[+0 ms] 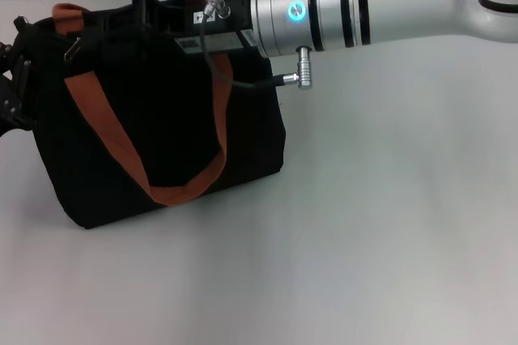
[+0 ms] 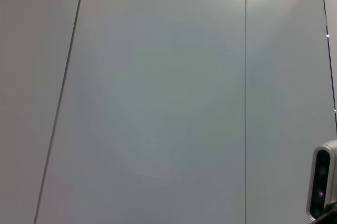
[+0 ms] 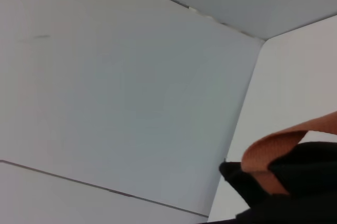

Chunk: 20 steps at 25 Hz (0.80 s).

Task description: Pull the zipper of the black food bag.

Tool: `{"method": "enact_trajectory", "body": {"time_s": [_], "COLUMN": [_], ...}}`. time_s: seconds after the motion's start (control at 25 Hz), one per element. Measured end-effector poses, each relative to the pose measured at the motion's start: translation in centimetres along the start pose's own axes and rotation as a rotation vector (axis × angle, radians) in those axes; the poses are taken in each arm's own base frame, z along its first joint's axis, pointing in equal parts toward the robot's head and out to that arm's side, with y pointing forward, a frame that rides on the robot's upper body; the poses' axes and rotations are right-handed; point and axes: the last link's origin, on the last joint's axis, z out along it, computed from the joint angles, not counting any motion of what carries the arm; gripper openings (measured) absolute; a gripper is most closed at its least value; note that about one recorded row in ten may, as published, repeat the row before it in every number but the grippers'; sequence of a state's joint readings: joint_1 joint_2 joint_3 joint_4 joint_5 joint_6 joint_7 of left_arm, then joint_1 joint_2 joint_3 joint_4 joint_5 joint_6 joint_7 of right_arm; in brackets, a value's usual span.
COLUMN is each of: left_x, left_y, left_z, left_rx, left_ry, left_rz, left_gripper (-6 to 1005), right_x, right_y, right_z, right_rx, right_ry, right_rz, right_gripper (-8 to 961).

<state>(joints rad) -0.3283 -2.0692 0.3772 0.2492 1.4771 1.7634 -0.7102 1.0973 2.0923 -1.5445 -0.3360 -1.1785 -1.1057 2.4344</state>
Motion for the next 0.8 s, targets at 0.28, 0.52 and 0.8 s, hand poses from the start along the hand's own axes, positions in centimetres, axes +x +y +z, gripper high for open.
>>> {"method": "enact_trajectory", "body": {"time_s": [0.28, 0.52, 0.8], "left_x": [-0.01, 0.04, 0.07], "left_y": [0.06, 0.16, 0.37], "left_z": [0.08, 0.09, 0.26], "left_rx": [-0.002, -0.007, -0.017], "left_ry": [0.002, 0.007, 0.016], "left_rz": [-0.002, -0.003, -0.009], "left_gripper": [8, 9, 10], "right_x": [0.31, 0.26, 0.14], "right_y": [0.61, 0.42, 0.23], "right_z": [0.48, 0.58, 0.76], "right_rx": [-0.023, -0.009, 0.012], "right_ry": [0.014, 0.006, -0.001], "right_rz": [-0.005, -0.003, -0.006], "right_gripper": [349, 349, 348]}}
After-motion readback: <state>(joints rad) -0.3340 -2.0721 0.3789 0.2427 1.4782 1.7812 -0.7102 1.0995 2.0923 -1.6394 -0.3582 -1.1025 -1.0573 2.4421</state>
